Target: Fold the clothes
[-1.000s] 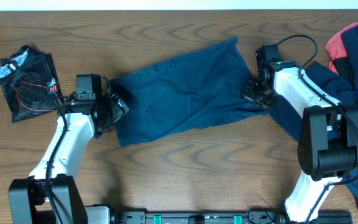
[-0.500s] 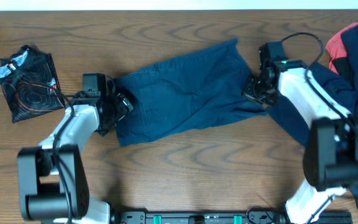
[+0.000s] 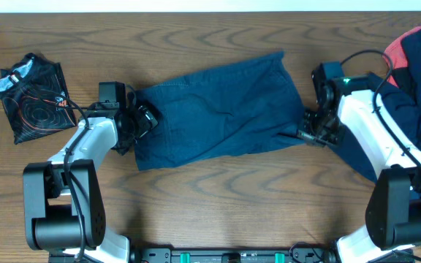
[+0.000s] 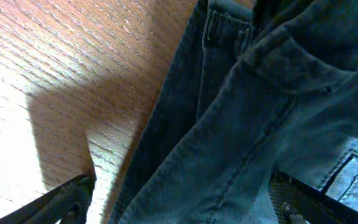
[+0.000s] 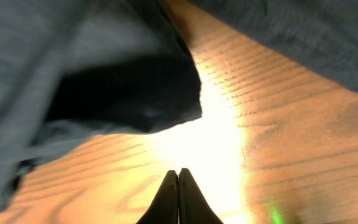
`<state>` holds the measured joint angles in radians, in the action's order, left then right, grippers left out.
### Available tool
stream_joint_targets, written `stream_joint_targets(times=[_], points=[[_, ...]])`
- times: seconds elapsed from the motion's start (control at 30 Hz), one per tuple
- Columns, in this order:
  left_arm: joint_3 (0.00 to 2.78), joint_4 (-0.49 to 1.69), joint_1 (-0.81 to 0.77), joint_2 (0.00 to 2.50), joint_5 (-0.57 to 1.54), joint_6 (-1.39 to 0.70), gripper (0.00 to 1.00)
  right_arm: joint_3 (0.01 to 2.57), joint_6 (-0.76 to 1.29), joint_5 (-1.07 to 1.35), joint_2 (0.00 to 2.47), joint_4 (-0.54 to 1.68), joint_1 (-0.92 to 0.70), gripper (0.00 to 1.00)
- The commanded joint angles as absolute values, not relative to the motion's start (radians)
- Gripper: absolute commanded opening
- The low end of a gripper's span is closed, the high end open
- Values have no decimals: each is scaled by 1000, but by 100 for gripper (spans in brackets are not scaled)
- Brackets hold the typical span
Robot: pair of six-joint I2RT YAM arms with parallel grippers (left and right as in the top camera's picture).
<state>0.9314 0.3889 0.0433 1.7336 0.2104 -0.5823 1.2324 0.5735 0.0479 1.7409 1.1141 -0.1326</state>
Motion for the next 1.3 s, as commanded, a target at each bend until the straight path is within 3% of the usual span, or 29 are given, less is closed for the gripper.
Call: stream_joint_targets(times=[0.0, 0.1, 0.3, 0.57, 0.6, 0.63, 0.73, 0.77, 0.97, 1.27], points=[[889, 402, 43, 1813, 228, -578, 93, 1177, 547, 67, 1753, 1063, -132, 4], [892, 388, 43, 1810, 236, -543, 99, 1176, 457, 175, 1752, 1002, -132, 21], [895, 305, 43, 1808, 408, -490, 98, 1177, 429, 223, 1724, 936, -132, 25], [892, 276, 33, 1818, 409, -491, 99, 1177, 393, 233, 1711, 927, -132, 24], [892, 279, 27, 1824, 409, -491, 93, 1177, 371, 252, 1711, 916, -132, 24], [892, 282, 19, 1829, 409, -491, 78, 1178, 338, 281, 1711, 900, -132, 24], [892, 300, -8, 1845, 408, -490, 13, 1188, 254, 355, 1711, 846, -132, 23], [892, 307, -13, 1846, 408, -490, 6, 1190, 237, 366, 1711, 822, -132, 22], [904, 423, 12, 1806, 408, -434, 6, 1191, 104, 429, 1711, 703, -155, 1], [1004, 768, 37, 1563, 408, -359, 6, 1191, 36, 422, 1748, 567, -321, 1]])
